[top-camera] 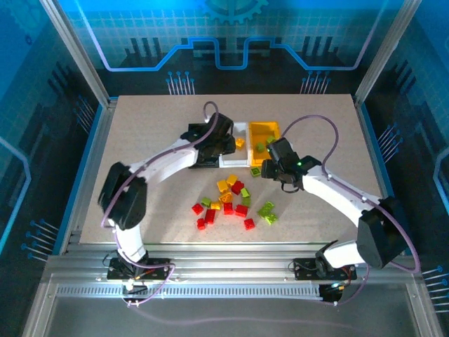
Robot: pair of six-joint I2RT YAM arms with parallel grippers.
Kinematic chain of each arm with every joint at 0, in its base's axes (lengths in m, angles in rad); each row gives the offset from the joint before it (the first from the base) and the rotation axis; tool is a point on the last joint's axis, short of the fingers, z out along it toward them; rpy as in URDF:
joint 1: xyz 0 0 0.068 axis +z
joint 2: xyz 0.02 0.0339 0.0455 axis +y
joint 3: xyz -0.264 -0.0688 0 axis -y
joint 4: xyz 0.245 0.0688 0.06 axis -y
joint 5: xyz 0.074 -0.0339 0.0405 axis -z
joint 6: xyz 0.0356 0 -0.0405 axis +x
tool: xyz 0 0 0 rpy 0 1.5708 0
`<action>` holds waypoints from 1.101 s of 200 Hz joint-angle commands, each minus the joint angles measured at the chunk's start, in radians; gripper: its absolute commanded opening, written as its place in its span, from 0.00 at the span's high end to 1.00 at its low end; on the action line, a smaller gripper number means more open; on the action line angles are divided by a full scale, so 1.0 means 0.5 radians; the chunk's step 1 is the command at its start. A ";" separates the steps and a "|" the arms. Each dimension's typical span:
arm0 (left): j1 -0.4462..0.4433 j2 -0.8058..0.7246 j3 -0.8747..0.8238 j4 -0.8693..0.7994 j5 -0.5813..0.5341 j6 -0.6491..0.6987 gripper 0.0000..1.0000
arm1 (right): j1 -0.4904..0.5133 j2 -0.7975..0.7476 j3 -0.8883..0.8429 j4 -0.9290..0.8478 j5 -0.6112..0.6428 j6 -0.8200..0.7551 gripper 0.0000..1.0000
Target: Sort the legos into containers by color
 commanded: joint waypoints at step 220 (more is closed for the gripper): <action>-0.047 -0.727 -0.723 0.259 0.453 -0.208 0.01 | 0.326 -0.184 -0.473 -0.458 -0.518 0.086 0.28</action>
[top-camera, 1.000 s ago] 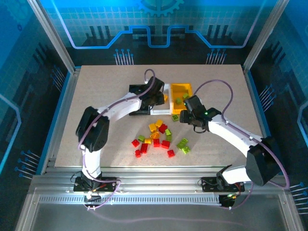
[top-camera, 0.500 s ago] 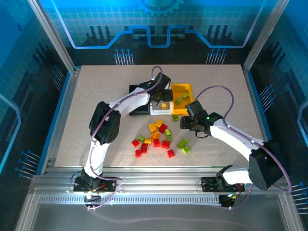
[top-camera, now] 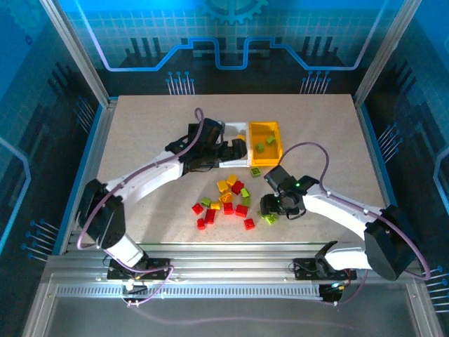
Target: Sort the legos into containers by color
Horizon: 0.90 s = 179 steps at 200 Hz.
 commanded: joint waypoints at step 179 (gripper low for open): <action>0.040 -0.428 -0.549 -0.036 -0.051 -0.083 0.01 | 0.138 0.231 -0.009 -0.020 0.052 0.016 0.44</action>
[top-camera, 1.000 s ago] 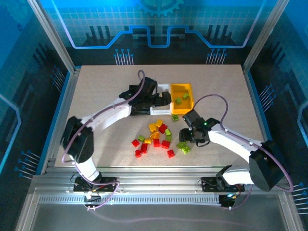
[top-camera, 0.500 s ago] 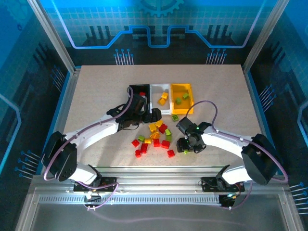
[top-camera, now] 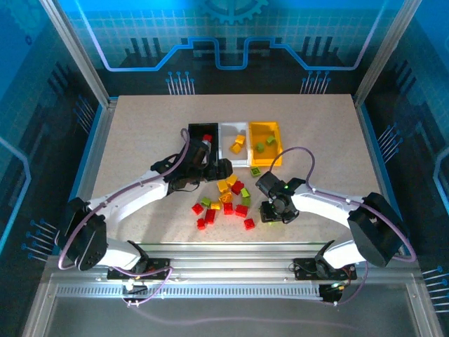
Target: Sort the legos into containers by color
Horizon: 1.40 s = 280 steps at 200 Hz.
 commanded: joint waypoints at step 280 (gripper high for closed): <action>0.269 -0.465 -0.490 -0.081 0.003 -0.082 0.01 | -0.653 1.324 1.987 -0.116 0.442 -0.145 0.58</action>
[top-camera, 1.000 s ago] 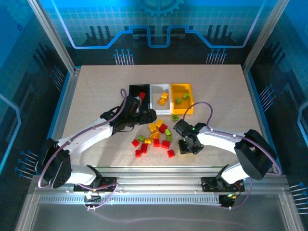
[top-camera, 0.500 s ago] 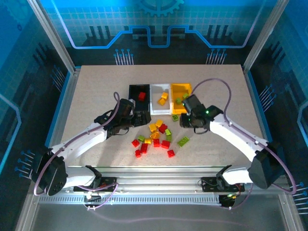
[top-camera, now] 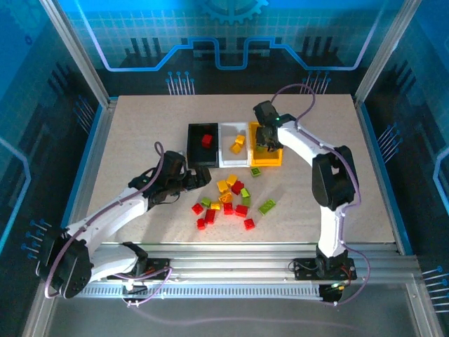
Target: Sort the legos into containers by color
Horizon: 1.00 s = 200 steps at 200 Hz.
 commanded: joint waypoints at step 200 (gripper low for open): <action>-0.485 0.249 -0.015 -0.419 -0.289 0.085 0.31 | 0.181 -0.897 -0.973 0.406 -0.230 0.052 0.35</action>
